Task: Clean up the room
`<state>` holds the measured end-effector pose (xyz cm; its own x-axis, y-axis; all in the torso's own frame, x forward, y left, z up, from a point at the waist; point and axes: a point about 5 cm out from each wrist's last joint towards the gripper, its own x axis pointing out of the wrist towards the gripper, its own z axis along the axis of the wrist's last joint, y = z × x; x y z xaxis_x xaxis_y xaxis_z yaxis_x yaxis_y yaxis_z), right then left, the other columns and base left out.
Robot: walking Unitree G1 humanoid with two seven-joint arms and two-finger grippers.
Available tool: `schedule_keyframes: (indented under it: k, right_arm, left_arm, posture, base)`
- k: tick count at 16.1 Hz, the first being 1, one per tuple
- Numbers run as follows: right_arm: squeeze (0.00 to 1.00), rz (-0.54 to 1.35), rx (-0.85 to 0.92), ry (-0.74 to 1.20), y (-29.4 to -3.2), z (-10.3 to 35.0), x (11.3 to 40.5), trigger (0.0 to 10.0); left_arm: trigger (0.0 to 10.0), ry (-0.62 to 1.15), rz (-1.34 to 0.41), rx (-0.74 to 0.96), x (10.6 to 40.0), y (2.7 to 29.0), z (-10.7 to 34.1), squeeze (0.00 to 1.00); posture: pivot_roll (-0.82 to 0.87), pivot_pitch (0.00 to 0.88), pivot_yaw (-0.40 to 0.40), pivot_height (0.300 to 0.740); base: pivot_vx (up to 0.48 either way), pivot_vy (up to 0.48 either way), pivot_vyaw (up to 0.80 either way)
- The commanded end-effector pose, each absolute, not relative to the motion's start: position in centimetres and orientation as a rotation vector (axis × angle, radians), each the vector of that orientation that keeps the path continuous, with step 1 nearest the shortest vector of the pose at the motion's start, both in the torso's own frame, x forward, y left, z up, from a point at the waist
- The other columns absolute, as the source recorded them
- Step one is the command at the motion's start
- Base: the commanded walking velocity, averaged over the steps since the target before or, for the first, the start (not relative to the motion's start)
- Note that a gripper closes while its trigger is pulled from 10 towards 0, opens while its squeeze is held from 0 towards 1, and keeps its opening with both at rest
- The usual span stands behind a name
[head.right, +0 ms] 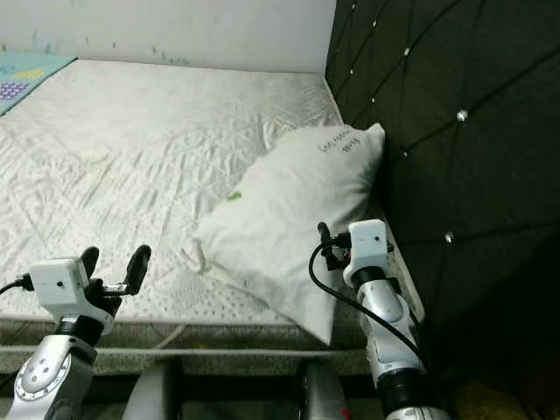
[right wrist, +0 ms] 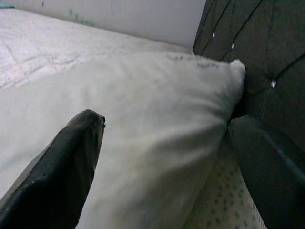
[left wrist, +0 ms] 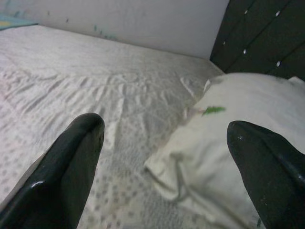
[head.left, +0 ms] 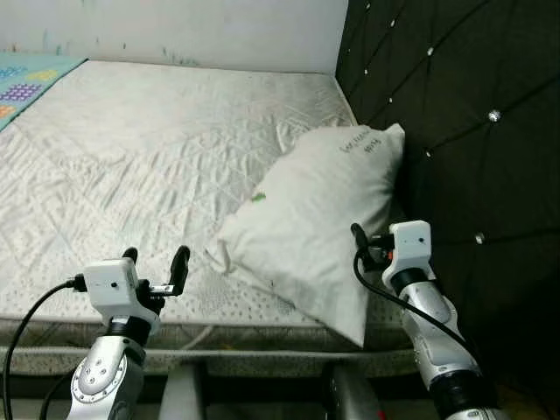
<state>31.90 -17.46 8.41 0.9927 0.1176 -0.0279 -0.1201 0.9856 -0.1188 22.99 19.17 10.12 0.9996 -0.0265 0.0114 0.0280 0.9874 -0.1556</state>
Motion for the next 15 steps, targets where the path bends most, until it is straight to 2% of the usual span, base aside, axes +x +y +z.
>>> schedule_keyframes:
  k: [1, 5, 8, 9, 10, 14, 15]
  right_arm:
    - [0.0, 0.142, -0.123, 0.026, -17.1, 8.9, 32.5, 10.0]
    - [0.0, 0.187, -0.112, 0.063, -16.2, 8.6, 32.9, 10.0]
    - [0.0, 0.188, -0.167, 0.179, -15.7, 7.4, 33.3, 10.0]
    - [0.0, 0.224, -0.148, 0.202, -15.2, 7.2, 33.3, 10.0]
    - [0.0, 0.365, -0.113, 0.21, -14.0, 7.0, 33.0, 10.0]
    - [0.0, 0.401, -0.076, 0.223, -12.2, 7.1, 33.4, 10.0]
    - [0.0, 0.41, -0.059, 0.251, -11.7, 7.4, 33.9, 10.0]
  left_arm:
    - [10.0, -0.011, -0.046, -0.139, 23.5, 18.8, 10.3, 0.0]
    - [10.0, 0.025, -0.111, -0.12, 23.8, 18.4, 10.1, 0.0]
    - [10.0, 0.044, -0.153, -0.073, 23.4, 18.6, 9.8, 0.0]
    - [10.0, 0.039, -0.157, -0.06, 23.1, 18.5, 10.0, 0.0]
    - [10.0, 0.031, -0.156, -0.048, 22.5, 18.3, 10.0, 0.0]
    - [10.0, 0.001, -0.083, -0.038, 20.3, 18.5, 10.3, 0.0]
    - [10.0, 0.004, -0.004, -0.072, 19.9, 19.2, 10.2, 0.0]
  posture:
    - [0.03, 0.0, -0.068, 0.561]
    - [0.04, 0.0, -0.093, 0.561]
    - [0.07, 0.004, -0.12, 0.561]
    - [0.07, 0.012, -0.119, 0.561]
    - [0.09, 0.04, -0.123, 0.561]
    - [0.12, 0.064, -0.134, 0.561]
    - [0.12, 0.066, -0.126, 0.561]
  base:
    - [0.0, 0.0, 0.0]
    - [0.0, 0.0, 0.0]
    - [0.0, 0.0, 0.0]
    - [0.0, 0.0, 0.0]
    - [0.0, 0.0, 0.0]
    - [0.0, 0.0, 0.0]
    - [0.0, 0.0, 0.0]
